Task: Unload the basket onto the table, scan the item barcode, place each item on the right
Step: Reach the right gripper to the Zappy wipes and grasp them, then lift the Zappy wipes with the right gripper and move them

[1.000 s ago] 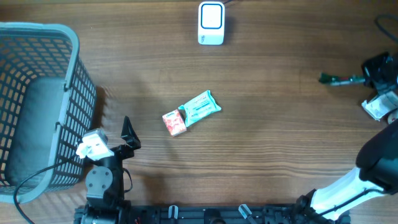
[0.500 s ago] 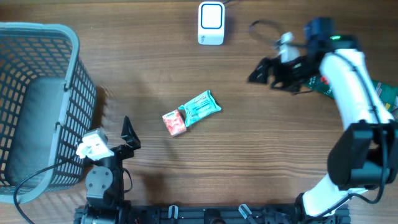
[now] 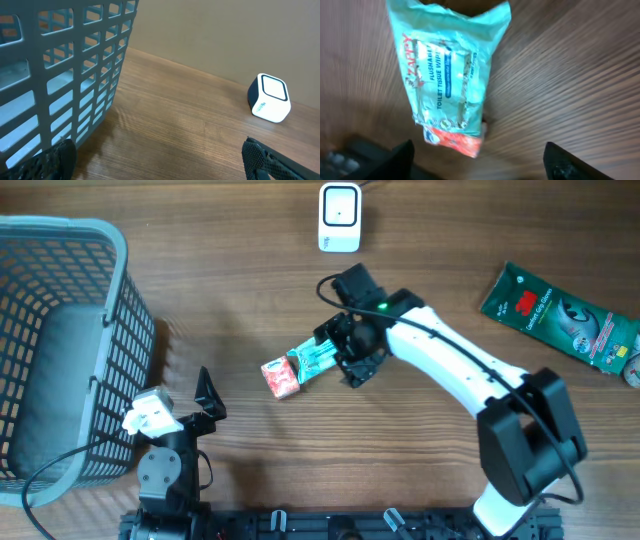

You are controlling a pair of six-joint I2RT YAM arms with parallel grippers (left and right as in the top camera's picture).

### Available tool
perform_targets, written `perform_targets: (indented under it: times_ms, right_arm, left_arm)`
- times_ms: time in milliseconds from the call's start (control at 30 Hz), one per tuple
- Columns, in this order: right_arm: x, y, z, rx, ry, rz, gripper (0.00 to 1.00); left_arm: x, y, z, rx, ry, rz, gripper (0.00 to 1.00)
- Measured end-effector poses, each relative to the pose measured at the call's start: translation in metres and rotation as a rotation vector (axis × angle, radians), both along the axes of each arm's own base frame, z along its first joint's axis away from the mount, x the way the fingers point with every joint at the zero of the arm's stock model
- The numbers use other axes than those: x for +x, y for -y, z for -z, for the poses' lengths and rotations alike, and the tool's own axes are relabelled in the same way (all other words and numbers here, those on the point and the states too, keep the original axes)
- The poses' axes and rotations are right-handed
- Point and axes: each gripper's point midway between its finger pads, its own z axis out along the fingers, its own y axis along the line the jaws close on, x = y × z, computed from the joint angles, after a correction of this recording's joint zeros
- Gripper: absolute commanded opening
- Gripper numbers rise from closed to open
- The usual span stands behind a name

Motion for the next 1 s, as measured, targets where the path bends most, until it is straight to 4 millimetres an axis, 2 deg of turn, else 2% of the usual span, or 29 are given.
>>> perform_targets:
  times_ms: [67, 100, 167, 233, 300, 333, 367, 567, 633, 700, 800, 833, 867, 900, 933, 967, 1000]
  right_arm:
    - [0.008, -0.014, 0.012, 0.013, 0.006, 0.056, 0.81]
    - [0.011, -0.017, 0.019, 0.013, 0.001, 0.076, 0.76]
    - [0.010, -0.015, 0.038, -0.014, -0.036, 0.104, 0.73]
    - [0.011, -0.015, 0.053, -0.032, -0.058, 0.124, 0.61]
    - [0.015, -0.015, 0.053, -0.035, -0.054, 0.150, 0.38]
    - [0.017, -0.014, 0.053, -0.045, -0.044, 0.156, 0.19]
    - [0.020, -0.012, 0.052, -0.066, -0.033, 0.168, 0.04]
    - [0.019, 0.001, 0.047, -0.153, 0.018, 0.090, 0.04]
    - [-0.007, 0.031, 0.039, -0.247, -0.096, 0.067, 0.04]
    - [-0.029, 0.052, 0.029, -0.288, -0.193, 0.030, 0.04]
    - [-0.064, 0.068, -0.009, -0.243, -0.320, 0.007, 0.04]
    - [-0.096, 0.072, -0.030, -0.227, -0.456, 0.023, 0.04]
    - [-0.109, 0.070, -0.039, -0.205, -0.527, 0.040, 0.11]
    - [-0.118, 0.066, -0.045, -0.176, -0.581, 0.054, 0.54]
    - [-0.116, 0.063, -0.045, -0.159, -0.579, 0.053, 0.81]
    - [-0.105, 0.056, -0.040, -0.116, -0.509, -0.003, 1.00]
    - [-0.089, 0.049, -0.035, -0.070, -0.392, -0.114, 1.00]
  left_arm:
    - [0.000, 0.000, 0.000, 0.000, 0.000, 0.000, 1.00]
    - [0.000, 0.000, 0.000, 0.000, 0.000, 0.000, 1.00]
    - [0.000, 0.000, 0.000, 0.000, 0.000, 0.000, 1.00]
    - [0.000, 0.000, 0.000, 0.000, 0.000, 0.000, 1.00]
    - [0.000, 0.000, 0.000, 0.000, 0.000, 0.000, 1.00]
    - [0.000, 0.000, 0.000, 0.000, 0.000, 0.000, 1.00]
    - [0.000, 0.000, 0.000, 0.000, 0.000, 0.000, 1.00]
    - [0.000, 0.000, 0.000, 0.000, 0.000, 0.000, 1.00]
    - [0.000, 0.000, 0.000, 0.000, 0.000, 0.000, 1.00]
    - [0.000, 0.000, 0.000, 0.000, 0.000, 0.000, 1.00]
    - [0.000, 0.000, 0.000, 0.000, 0.000, 0.000, 1.00]
    - [0.000, 0.000, 0.000, 0.000, 0.000, 0.000, 1.00]
    - [0.000, 0.000, 0.000, 0.000, 0.000, 0.000, 1.00]
    - [0.000, 0.000, 0.000, 0.000, 0.000, 0.000, 1.00]
    - [0.000, 0.000, 0.000, 0.000, 0.000, 0.000, 1.00]
    - [0.000, 0.000, 0.000, 0.000, 0.000, 0.000, 1.00]
    - [0.000, 0.000, 0.000, 0.000, 0.000, 0.000, 1.00]
